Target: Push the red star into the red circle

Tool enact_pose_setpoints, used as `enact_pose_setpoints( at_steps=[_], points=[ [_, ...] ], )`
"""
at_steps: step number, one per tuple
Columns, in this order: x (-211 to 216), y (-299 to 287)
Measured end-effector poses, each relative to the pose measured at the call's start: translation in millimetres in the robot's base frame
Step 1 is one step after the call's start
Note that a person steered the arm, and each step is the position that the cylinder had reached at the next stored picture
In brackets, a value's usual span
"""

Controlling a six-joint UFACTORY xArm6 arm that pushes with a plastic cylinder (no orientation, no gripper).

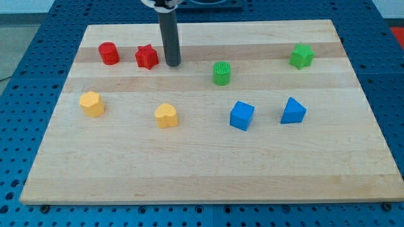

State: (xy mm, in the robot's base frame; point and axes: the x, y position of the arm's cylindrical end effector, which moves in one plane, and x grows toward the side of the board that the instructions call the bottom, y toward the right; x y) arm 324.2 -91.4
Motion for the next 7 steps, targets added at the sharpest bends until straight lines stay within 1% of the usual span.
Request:
enact_pose_setpoints(
  at_steps=[1, 2, 4, 5, 7],
  points=[
    [0.0, -40.1],
    [0.1, -54.7],
    [2.1, -35.0],
    [-8.8, -23.5],
    [-13.8, -55.8]
  ],
)
